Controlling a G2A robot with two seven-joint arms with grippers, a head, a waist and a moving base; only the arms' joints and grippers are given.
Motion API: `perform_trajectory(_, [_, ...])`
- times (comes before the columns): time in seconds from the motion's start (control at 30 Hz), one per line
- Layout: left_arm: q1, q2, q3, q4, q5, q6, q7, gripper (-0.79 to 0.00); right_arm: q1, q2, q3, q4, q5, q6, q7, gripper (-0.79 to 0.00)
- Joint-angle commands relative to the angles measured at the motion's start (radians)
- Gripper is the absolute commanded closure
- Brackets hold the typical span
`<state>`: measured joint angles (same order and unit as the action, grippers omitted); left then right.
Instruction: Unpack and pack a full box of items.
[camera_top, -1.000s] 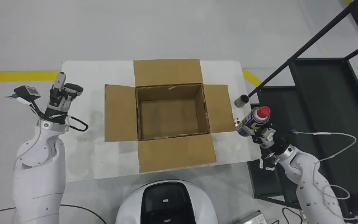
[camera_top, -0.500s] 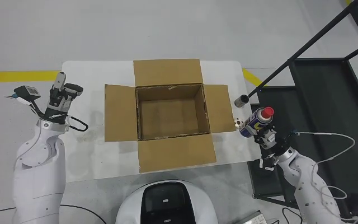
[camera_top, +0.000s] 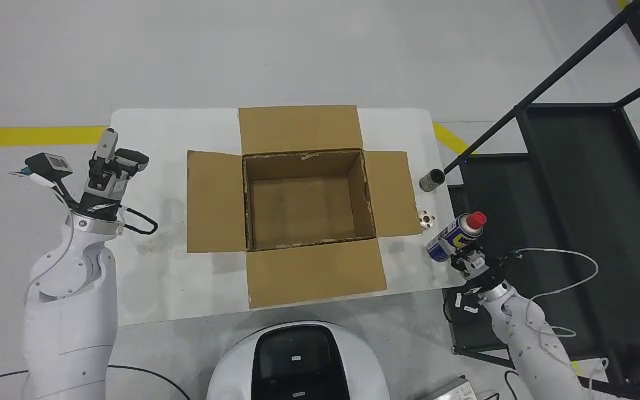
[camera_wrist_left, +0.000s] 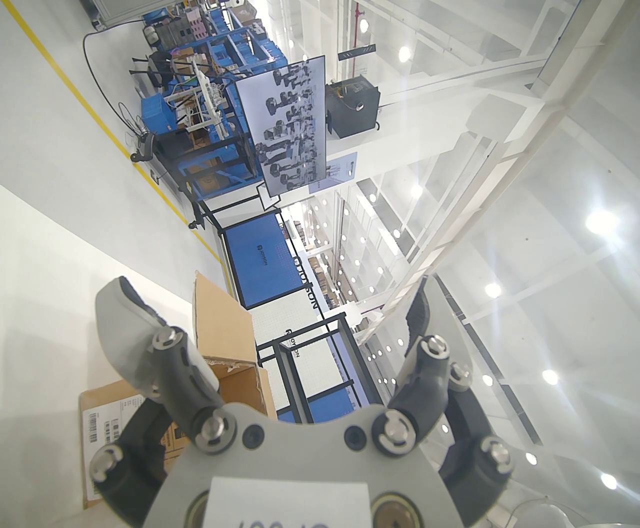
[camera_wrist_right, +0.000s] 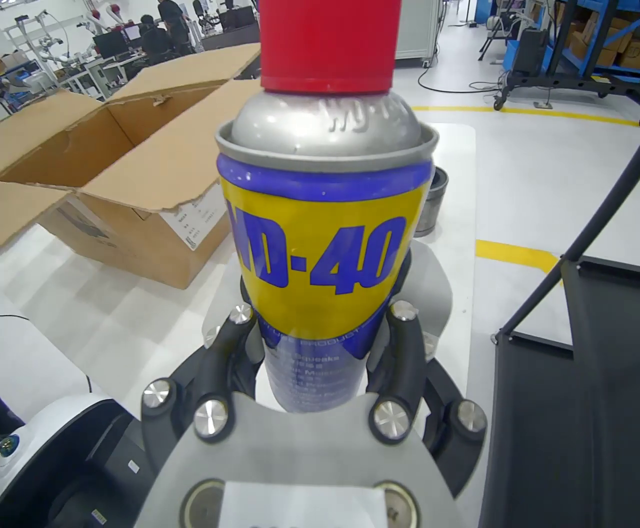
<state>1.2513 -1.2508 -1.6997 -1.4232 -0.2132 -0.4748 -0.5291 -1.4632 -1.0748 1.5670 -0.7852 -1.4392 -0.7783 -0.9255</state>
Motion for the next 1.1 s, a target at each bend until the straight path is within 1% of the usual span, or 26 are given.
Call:
perform_trajectory(0.0, [0.0,0.0,0.0,0.0,0.0,0.0,0.0,-0.785,0.028,-0.004,-0.021,0.055,-0.015,0.013,-0.04,0.0])
perform_trajectory(0.1, [0.0,0.0,0.0,0.0,0.0,0.0,0.0,-0.785,0.078,-0.016,-0.062,0.132,-0.027,0.019,-0.089,0.0])
perform_trajectory(0.27, [0.0,0.0,0.0,0.0,0.0,0.0,0.0,-0.785,0.132,-0.031,-0.101,0.212,-0.025,0.051,-0.149,0.0])
perform_trajectory(0.43, [0.0,0.0,0.0,0.0,0.0,0.0,0.0,-0.785,0.184,-0.044,-0.13,0.283,-0.029,0.114,-0.177,0.0])
perform_trajectory(0.73, [0.0,0.0,0.0,0.0,0.0,0.0,0.0,-0.785,0.249,-0.07,-0.183,0.379,-0.022,0.166,-0.196,0.0])
perform_trajectory(0.8, [0.0,0.0,0.0,0.0,0.0,0.0,0.0,-0.785,0.255,-0.072,-0.189,0.394,-0.024,0.169,-0.204,-0.388])
perform_trajectory(0.83, [0.0,0.0,0.0,0.0,0.0,0.0,0.0,-0.785,0.256,-0.072,-0.191,0.398,-0.025,0.17,-0.207,-0.785])
perform_trajectory(1.07, [0.0,0.0,0.0,0.0,0.0,0.0,0.0,-0.785,0.252,-0.067,-0.221,0.41,-0.078,0.161,-0.278,-0.785])
